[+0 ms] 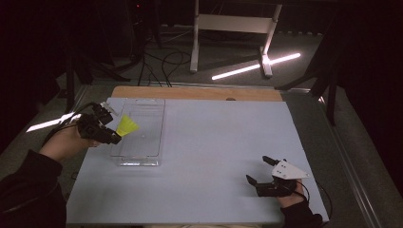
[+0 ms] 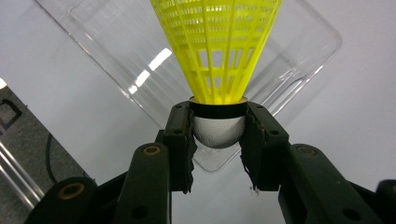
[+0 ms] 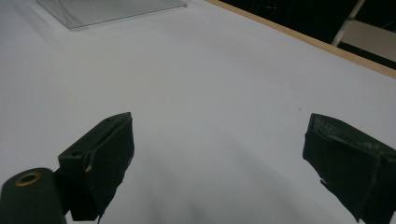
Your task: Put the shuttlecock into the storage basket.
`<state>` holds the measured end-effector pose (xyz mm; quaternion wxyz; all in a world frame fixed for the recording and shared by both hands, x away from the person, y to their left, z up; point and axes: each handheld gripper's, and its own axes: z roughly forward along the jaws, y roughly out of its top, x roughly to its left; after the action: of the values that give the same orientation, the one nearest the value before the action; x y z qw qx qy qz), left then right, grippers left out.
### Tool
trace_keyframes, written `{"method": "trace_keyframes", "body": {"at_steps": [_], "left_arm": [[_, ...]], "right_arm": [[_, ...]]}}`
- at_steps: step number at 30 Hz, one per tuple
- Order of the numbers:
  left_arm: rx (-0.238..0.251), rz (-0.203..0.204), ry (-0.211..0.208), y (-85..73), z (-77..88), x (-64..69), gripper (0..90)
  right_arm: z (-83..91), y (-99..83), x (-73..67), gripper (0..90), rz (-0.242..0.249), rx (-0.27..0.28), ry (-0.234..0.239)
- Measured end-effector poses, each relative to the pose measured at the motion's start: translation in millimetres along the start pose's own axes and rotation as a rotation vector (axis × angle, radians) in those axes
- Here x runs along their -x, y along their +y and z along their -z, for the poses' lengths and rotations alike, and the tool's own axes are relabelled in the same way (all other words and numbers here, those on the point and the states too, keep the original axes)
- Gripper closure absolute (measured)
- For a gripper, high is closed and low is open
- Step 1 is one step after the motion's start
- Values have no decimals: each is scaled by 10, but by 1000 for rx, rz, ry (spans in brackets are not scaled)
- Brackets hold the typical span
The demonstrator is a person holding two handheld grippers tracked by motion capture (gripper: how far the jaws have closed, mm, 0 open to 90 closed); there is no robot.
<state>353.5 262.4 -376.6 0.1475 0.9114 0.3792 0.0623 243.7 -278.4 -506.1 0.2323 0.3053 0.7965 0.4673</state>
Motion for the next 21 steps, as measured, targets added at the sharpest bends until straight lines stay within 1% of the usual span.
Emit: {"method": "trace_keyframes", "body": {"at_steps": [5,6,7,8,9,10,11,16,17,18,19,21], "left_arm": [[-14,0,-3,-43,-102,-46,662],[-14,0,-3,-43,-102,-46,662],[-22,-1,-7,-61,-143,-57,662],[-25,3,-12,-69,-164,-65,662],[-28,10,-7,-76,-185,-71,662],[-36,1,-4,-84,-206,-75,662],[-40,5,-11,-91,-226,-83,662],[-58,12,-19,-118,-307,-100,662],[-59,24,-23,-122,-322,-104,662],[-66,22,-22,-127,-338,-104,662],[-74,10,-25,-133,-353,-101,662],[-82,9,-29,-144,-382,-104,662]], "right_arm": [[0,2,-4,89,3,1,1],[0,2,-4,89,3,1,1],[2,3,-2,89,4,3,2],[3,2,0,89,3,4,1],[2,1,1,89,2,3,1],[0,0,0,89,3,2,1],[0,1,-2,89,1,0,2],[1,1,0,89,1,2,2],[1,0,2,89,2,1,2],[0,0,0,89,1,0,2],[0,1,-1,89,2,0,3],[-1,2,-3,89,2,0,6]]}}
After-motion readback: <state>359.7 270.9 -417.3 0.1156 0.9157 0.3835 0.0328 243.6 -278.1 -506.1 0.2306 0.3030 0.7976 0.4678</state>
